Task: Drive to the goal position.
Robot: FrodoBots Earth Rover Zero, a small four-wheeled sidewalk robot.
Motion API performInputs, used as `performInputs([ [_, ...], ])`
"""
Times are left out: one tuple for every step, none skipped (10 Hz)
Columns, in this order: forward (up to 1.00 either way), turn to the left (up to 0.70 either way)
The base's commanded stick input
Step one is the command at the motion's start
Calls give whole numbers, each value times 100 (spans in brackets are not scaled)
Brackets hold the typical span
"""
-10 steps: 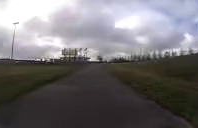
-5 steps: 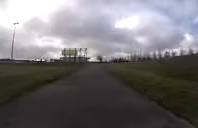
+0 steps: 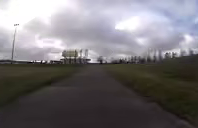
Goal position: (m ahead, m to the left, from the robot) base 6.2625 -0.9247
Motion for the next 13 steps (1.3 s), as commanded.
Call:
performInputs([
  [100, -20],
  [100, -6],
  [100, 0],
  [100, -3],
  [100, -22],
  [100, -28],
  [100, -2],
  [100, 0],
  [100, 0],
  [100, -3],
  [100, -29],
  [100, -16],
  [100, 0],
])
